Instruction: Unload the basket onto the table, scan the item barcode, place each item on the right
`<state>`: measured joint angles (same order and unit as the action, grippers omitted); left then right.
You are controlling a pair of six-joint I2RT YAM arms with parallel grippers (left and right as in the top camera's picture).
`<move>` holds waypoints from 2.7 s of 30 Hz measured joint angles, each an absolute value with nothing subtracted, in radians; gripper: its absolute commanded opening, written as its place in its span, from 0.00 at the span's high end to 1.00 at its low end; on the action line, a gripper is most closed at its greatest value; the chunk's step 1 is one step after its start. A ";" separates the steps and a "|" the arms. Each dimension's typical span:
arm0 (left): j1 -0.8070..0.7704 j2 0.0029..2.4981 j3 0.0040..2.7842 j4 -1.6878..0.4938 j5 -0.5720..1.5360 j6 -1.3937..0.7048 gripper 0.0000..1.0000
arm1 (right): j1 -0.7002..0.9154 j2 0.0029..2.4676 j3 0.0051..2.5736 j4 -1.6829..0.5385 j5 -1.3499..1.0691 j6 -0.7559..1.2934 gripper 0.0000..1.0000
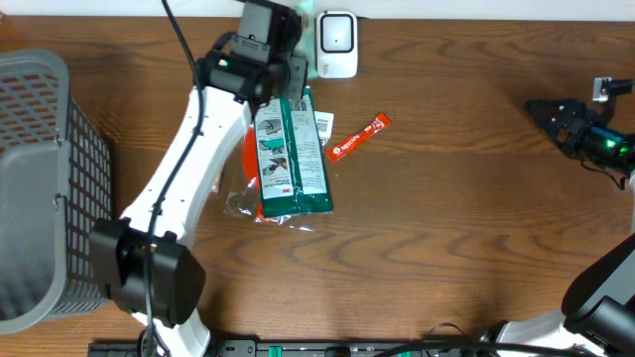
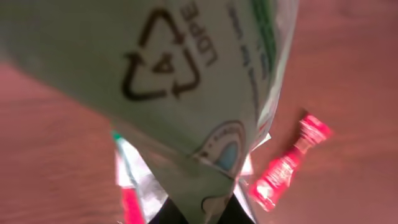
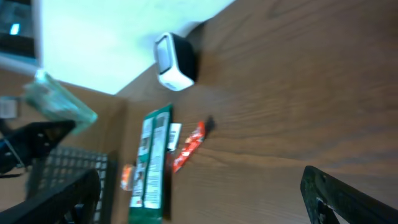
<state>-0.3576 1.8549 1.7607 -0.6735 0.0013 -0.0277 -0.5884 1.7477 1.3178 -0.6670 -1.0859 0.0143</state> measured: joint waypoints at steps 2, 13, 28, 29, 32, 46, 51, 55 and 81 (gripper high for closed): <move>-0.385 1.871 1.761 -0.620 -0.103 -0.027 0.92 | -0.588 1.748 1.318 -0.668 -1.055 0.014 0.01; -0.532 2.049 1.761 -0.395 -0.521 0.134 0.93 | -0.588 1.748 1.318 -0.669 -0.889 0.014 0.01; -0.522 2.140 1.759 -0.080 -0.813 0.495 0.93 | -0.588 1.748 1.317 -0.641 -0.764 -0.009 0.01; -0.522 2.151 1.760 -0.059 -0.825 0.521 0.93 | -0.588 1.748 1.317 -0.640 -0.752 -0.009 0.01; -0.522 2.202 1.760 0.023 -0.875 0.614 0.93 | -0.588 1.748 1.317 -0.631 -0.717 -0.016 0.01; -0.525 2.409 1.757 0.323 -0.979 0.971 0.93 | -0.588 1.776 1.317 -0.506 -0.584 -0.070 0.01; -0.527 2.409 1.757 0.339 -0.979 1.011 0.93 | -0.588 1.866 1.317 -0.459 -0.566 -0.075 0.01; -0.530 2.409 1.757 0.340 -0.971 1.036 0.93 | -0.588 1.969 1.317 -0.443 -0.560 -0.077 0.01; -0.542 2.485 1.757 0.481 -0.888 1.236 0.93 | -0.588 2.086 1.321 -0.364 -0.580 -0.107 0.01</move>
<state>-0.5419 2.4851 1.7573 0.4812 -0.8883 1.2362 -0.5884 2.0861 1.3209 -0.3645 -0.5804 -0.1070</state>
